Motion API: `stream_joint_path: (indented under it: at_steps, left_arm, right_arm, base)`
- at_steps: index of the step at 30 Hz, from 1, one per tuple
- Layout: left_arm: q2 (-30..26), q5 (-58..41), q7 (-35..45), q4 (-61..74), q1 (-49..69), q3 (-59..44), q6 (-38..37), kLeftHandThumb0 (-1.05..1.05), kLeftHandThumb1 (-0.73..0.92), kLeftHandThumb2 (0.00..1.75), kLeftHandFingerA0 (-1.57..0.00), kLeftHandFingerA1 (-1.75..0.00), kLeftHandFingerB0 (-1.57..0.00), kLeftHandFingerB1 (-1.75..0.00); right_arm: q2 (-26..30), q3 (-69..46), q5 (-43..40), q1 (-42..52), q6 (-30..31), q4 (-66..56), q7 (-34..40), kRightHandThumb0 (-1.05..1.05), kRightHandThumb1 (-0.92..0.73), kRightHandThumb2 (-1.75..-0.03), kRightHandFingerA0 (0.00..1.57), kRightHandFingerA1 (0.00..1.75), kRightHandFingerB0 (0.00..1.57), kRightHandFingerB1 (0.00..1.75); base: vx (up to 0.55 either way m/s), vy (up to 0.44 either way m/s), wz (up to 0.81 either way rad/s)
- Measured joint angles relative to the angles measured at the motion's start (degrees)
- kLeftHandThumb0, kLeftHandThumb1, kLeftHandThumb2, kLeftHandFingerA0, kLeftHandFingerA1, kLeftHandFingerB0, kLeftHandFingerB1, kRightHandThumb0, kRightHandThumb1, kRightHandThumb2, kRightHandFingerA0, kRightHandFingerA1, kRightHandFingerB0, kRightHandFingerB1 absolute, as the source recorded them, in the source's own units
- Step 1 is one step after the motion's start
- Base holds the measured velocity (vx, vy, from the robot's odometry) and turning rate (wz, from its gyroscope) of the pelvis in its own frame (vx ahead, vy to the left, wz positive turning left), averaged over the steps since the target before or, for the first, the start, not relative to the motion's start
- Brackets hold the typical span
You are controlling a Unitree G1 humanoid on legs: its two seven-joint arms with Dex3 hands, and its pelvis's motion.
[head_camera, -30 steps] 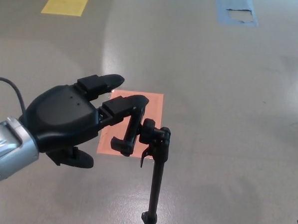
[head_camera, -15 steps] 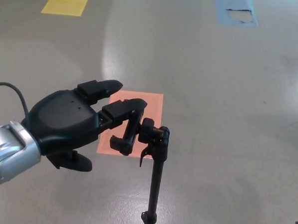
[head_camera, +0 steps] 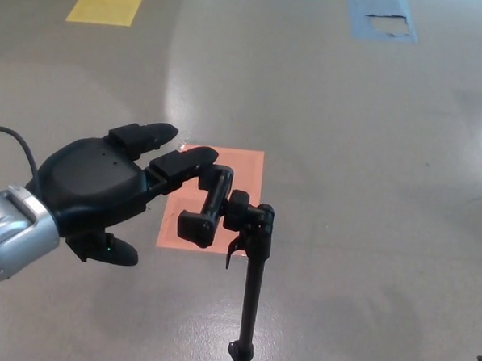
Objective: The robot uses its left hand to grab the top of a phone stand kept on the floor and tilt it upwards to adjust its angle
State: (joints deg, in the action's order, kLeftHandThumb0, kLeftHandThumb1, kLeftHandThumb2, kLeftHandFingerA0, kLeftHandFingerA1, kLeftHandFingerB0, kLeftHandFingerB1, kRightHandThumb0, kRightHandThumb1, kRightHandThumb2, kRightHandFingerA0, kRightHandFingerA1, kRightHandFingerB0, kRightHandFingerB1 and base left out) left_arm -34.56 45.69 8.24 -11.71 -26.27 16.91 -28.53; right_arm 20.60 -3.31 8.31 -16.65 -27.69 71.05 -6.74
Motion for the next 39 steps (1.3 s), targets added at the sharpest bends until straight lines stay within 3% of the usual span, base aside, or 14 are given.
stream_joint_path:
  at_steps: [39]
  left_arm:
    - [0.65, 1.54, -1.17, 2.80, 1.14, 2.68, 1.17, -0.65, 0.41, 0.75, 0.00, -0.04, 0.00, -0.11]
  right_arm:
    - [0.16, 0.25, 0.08, -0.47, 0.75, -0.09, -1.18, -0.79, -0.80, -0.65, 0.28, 0.38, 0.26, 0.30]
  base:
    - [0.00, 0.000, 0.00]
